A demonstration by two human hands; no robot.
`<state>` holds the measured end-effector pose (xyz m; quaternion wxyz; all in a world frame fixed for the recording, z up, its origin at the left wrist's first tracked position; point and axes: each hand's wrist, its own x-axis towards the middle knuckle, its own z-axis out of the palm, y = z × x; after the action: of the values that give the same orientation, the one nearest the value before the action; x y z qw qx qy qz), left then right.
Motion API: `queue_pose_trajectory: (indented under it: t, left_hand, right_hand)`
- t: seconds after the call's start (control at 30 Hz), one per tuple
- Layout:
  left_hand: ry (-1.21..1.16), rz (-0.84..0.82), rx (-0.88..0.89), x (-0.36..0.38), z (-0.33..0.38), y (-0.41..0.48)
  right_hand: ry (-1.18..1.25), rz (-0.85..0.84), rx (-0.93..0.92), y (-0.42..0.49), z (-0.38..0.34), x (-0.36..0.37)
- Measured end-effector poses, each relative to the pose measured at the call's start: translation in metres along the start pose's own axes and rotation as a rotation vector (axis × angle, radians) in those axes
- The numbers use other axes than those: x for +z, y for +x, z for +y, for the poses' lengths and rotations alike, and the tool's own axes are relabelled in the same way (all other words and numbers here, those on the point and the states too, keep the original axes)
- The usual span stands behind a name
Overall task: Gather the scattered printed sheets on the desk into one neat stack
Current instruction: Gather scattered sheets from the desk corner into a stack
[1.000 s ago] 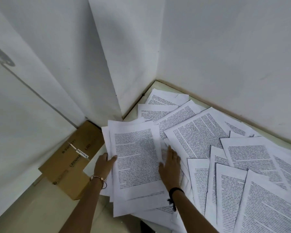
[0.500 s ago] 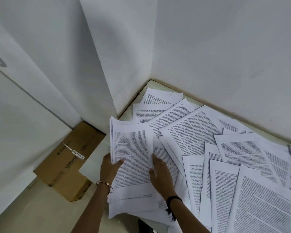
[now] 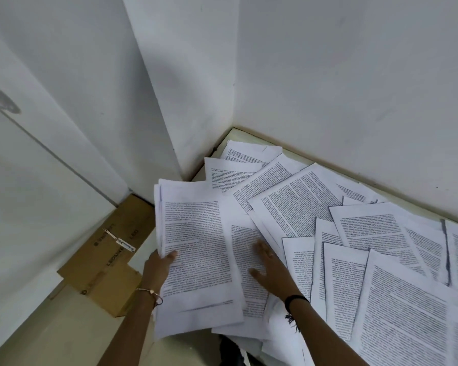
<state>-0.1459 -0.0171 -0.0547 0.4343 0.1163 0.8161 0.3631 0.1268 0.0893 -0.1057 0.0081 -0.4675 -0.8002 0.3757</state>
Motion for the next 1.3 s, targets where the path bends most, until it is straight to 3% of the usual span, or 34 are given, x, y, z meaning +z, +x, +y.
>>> queue_pose_trajectory:
  t: [0.3, 0.37, 0.5, 0.57, 0.67, 0.8, 0.93, 1.13, 1.2, 1.3]
  left_hand:
    - [-0.271, 0.108, 0.063, -0.059, 0.007, -0.013]
    - [-0.324, 0.079, 0.105, -0.068, 0.011, -0.016]
    - [-0.287, -0.052, 0.085, -0.059, 0.020, -0.027]
    - [-0.315, -0.170, 0.099, -0.041, 0.020, -0.036]
    - [-0.362, -0.278, 0.078, -0.004, 0.012, -0.046]
    - [-0.094, -0.140, -0.043, 0.033, -0.015, -0.037]
    - [0.061, -0.154, -0.046, 0.049, -0.034, -0.038]
    - [0.077, -0.056, 0.032, 0.052, -0.031, -0.036]
    - [-0.017, 0.043, 0.050, 0.047, -0.028, -0.035]
    - [-0.318, 0.126, -0.016, 0.051, -0.025, -0.039]
  right_hand:
    - [-0.124, -0.124, 0.117, 0.002, -0.017, -0.014]
    - [0.015, -0.105, 0.175, 0.003, -0.036, -0.026]
    - [0.727, -0.186, 0.224, -0.001, -0.077, -0.046]
    - [0.800, -0.204, 0.181, -0.002, -0.085, -0.047]
    - [0.539, -0.105, 0.155, -0.003, -0.073, -0.034]
    - [0.421, 0.116, 0.388, -0.028, -0.042, -0.012]
    - [0.213, -0.076, 0.237, -0.043, -0.035, 0.013]
    - [0.350, -0.097, 0.196, -0.039, -0.044, 0.013]
    - [0.499, -0.118, 0.196, -0.041, -0.045, 0.004]
    - [0.989, 0.078, 0.375, -0.049, -0.035, -0.010]
